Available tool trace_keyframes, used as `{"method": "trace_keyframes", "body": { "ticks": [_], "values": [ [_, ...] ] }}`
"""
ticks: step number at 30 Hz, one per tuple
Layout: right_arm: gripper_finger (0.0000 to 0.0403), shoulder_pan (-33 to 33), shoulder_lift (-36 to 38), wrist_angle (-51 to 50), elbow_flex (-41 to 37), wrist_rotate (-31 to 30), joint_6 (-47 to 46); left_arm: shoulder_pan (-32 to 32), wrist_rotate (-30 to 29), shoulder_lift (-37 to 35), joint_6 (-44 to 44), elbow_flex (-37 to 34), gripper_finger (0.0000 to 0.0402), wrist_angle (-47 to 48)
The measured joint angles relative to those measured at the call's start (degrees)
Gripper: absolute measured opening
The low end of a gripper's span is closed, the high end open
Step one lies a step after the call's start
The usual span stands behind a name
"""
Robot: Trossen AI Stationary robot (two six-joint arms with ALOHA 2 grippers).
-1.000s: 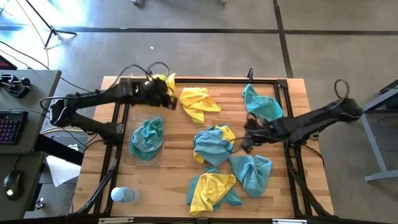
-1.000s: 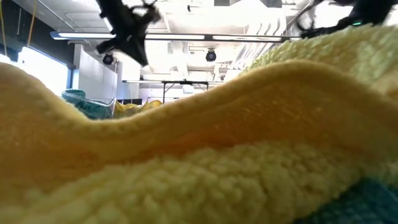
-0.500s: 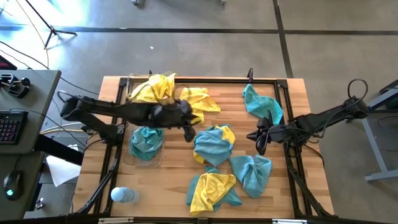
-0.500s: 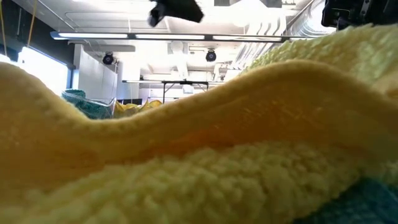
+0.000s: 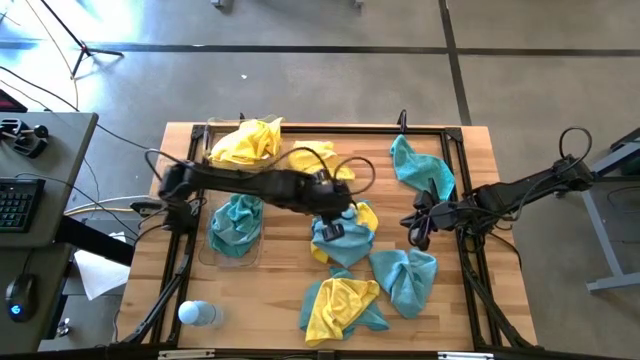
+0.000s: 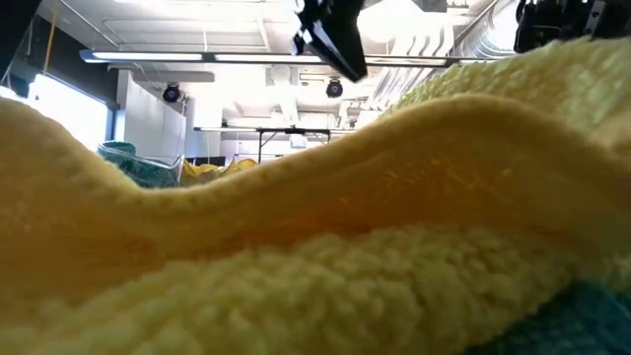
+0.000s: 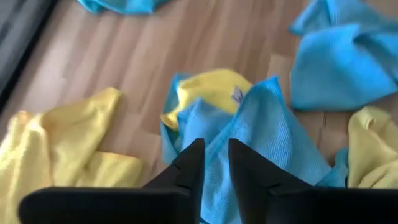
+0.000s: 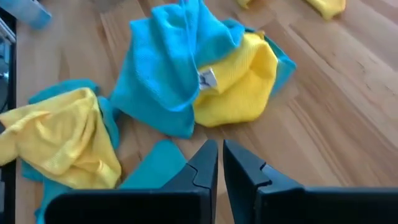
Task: Sort microfiber towel by color & place in baskets
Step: Put the blue microfiber cloth into the bottom transparent bin
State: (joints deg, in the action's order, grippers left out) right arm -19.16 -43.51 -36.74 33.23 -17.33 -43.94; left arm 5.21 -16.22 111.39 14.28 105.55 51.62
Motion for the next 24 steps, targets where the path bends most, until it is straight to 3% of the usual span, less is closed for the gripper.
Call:
{"method": "trace_keyframes", "body": {
  "ticks": [6,12,16,20,24],
  "values": [
    [0.0015,0.0,-0.02,-4.06,0.0,0.27,-2.53,-0.07,5.2,8.45,-1.58,4.42,0.0133,3.25],
    [0.0001,0.0,-0.02,-4.65,0.0,0.21,-2.52,-0.24,5.71,14.73,-3.73,4.54,0.0208,3.23],
    [0.0002,0.0,-0.04,-4.65,0.0,-0.58,-2.32,-0.26,6.2,18.35,-4.83,4.54,0.0232,3.19],
    [0.0001,0.0,-0.04,-4.65,0.0,-1.54,-2.31,-0.26,7.88,21.26,-3.61,4.56,0.0213,5.03],
    [0.0,0.0,-0.04,-4.65,0.0,-1.68,-2.15,-0.22,7.97,21.57,-1.03,4.67,0.012,7.81]
  ]
}}
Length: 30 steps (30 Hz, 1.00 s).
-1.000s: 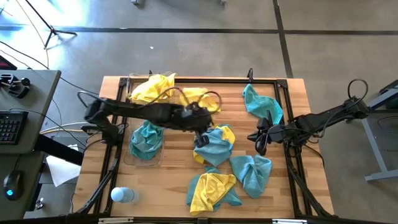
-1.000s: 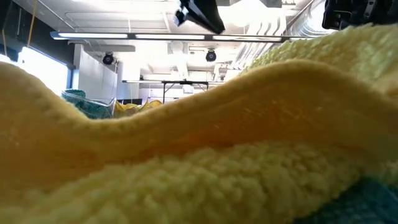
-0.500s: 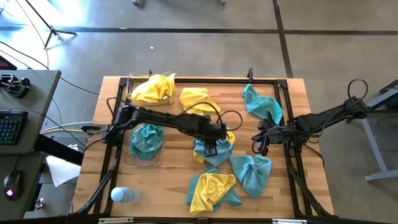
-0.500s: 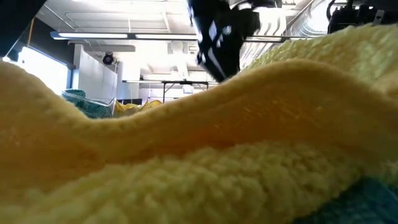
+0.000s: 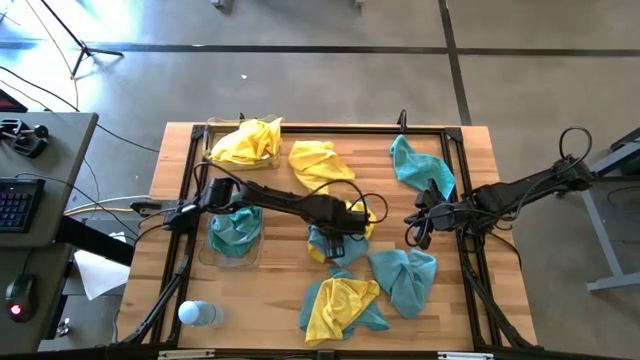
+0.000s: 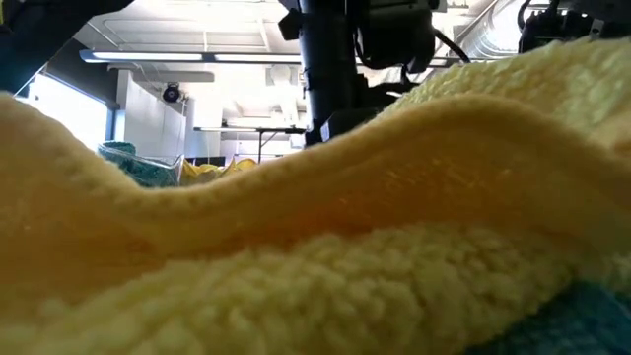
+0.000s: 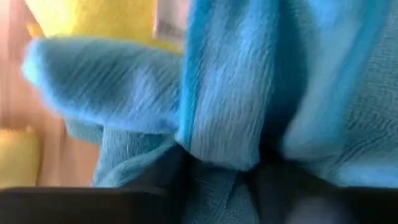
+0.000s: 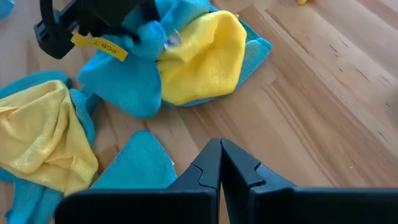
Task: Sort microfiber towel by color & place in baskets
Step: Put the blue microfiber cloth into the bottom transparent bin
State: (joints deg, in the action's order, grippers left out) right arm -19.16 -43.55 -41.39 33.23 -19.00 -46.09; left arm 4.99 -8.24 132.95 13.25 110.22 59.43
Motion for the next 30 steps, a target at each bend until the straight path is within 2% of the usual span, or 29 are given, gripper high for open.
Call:
{"method": "trace_keyframes", "body": {
  "ticks": [2,4,12,19,26,30],
  "values": [
    [0.0,0.0,0.02,0.0,0.0,-0.03,0.04,-0.05,0.17,-0.86,0.6,-0.13,0.0052,1.22],
    [0.0,0.0,0.0,-0.03,0.0,-0.53,0.04,-0.29,0.51,-2.6,1.67,-0.23,0.0017,2.27],
    [0.0,0.02,0.02,0.01,0.0,-2.23,0.04,-0.38,-3.06,-15.11,5.28,-0.22,0.0004,6.79],
    [0.0,0.04,0.0,0.54,0.0,-4.29,-0.33,1.0,-5.89,-27.26,12.15,-0.16,0.0001,17.73],
    [0.0,0.04,0.0,2.63,0.0,-6.55,-2.98,5.62,-9.16,-37.58,18.43,-0.16,0.0001,30.72],
    [0.0,0.04,-0.14,3.63,0.0,-8.03,-5.49,8.75,-10.29,-43.38,19.12,-0.79,0.0001,30.84]
  ]
}}
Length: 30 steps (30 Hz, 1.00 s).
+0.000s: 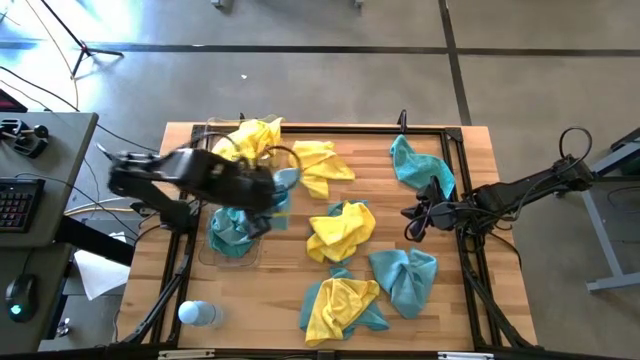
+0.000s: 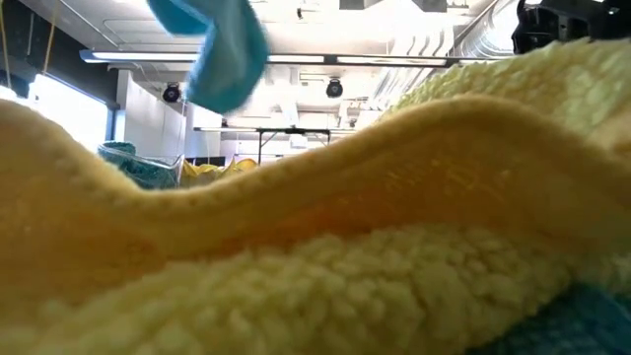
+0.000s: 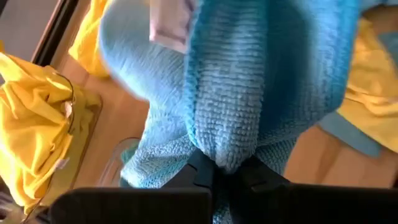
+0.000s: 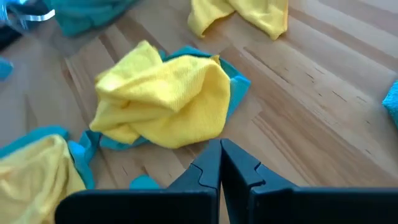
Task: Sort microfiber towel by color & place in baskets
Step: Put the blue microfiber cloth into the bottom transparent bin
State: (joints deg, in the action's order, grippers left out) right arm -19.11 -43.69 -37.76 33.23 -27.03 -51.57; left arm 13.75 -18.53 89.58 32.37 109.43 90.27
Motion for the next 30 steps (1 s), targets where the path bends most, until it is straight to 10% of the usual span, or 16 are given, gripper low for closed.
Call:
{"method": "trace_keyframes", "body": {
  "ticks": [12,30],
  "values": [
    [0.0,-0.04,-7.33,12.69,0.0,0.03,-6.69,5.08,3.32,-9.8,-3.18,-1.59,0.0,-0.51],
    [0.0,-0.04,-25.3,37.43,0.0,0.74,-11.9,6.68,17.24,-33.59,8.39,-42.12,0.0,-0.2]
  ]
}}
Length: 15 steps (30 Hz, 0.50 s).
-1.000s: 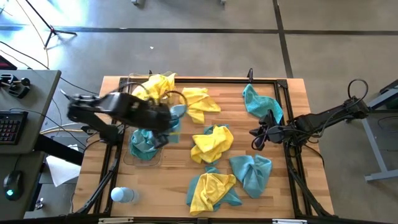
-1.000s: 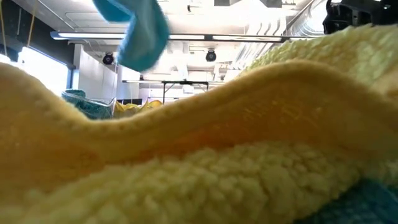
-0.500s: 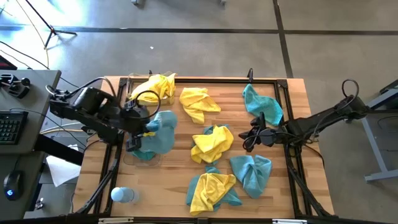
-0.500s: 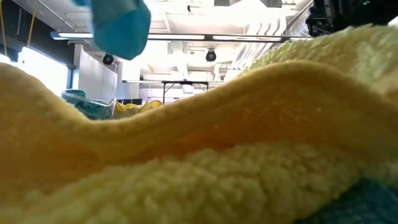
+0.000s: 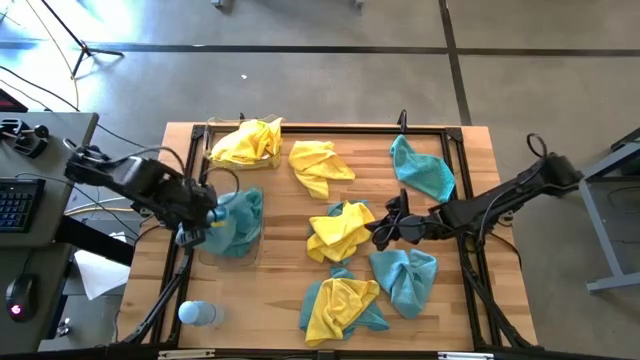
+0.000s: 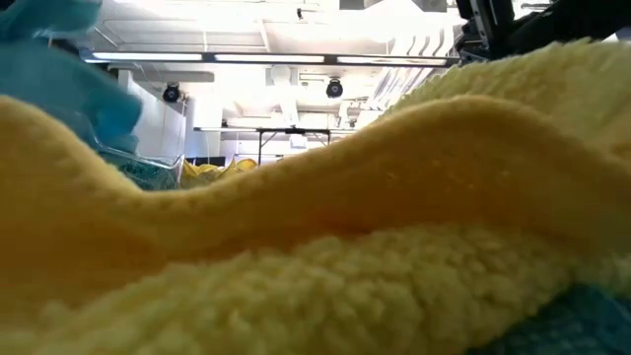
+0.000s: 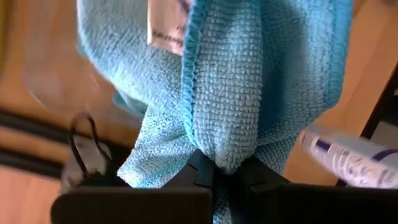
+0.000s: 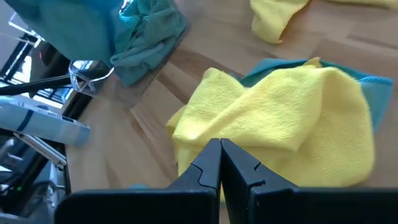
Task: Sort microfiber towel by color & place in baskets
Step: Put the blue microfiber cloth into the bottom transparent bin
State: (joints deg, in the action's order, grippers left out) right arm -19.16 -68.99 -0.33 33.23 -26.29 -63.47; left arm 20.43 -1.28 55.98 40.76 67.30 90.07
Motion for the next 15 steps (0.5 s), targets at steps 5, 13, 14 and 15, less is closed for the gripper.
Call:
{"method": "trace_keyframes", "body": {
  "ticks": [5,13,14,15],
  "values": [
    [0.0,0.0,-2.18,2.61,0.0,0.07,-1.08,1.16,6.88,2.75,6.85,-8.07,0.0,-6.17],
    [0.0,0.0,-2.64,4.43,0.0,-0.1,-1.03,0.04,9.13,6.81,29.09,-16.76,0.0002,-20.3],
    [0.0,0.0,-2.64,4.43,0.0,-0.12,-0.92,-0.29,8.37,7.09,31.52,-17.22,0.0003,-21.2],
    [0.0,0.0,-2.64,4.43,0.0,-0.12,-0.77,-0.67,7.99,7.27,34.0,-17.58,0.0003,-21.74]
  ]
}}
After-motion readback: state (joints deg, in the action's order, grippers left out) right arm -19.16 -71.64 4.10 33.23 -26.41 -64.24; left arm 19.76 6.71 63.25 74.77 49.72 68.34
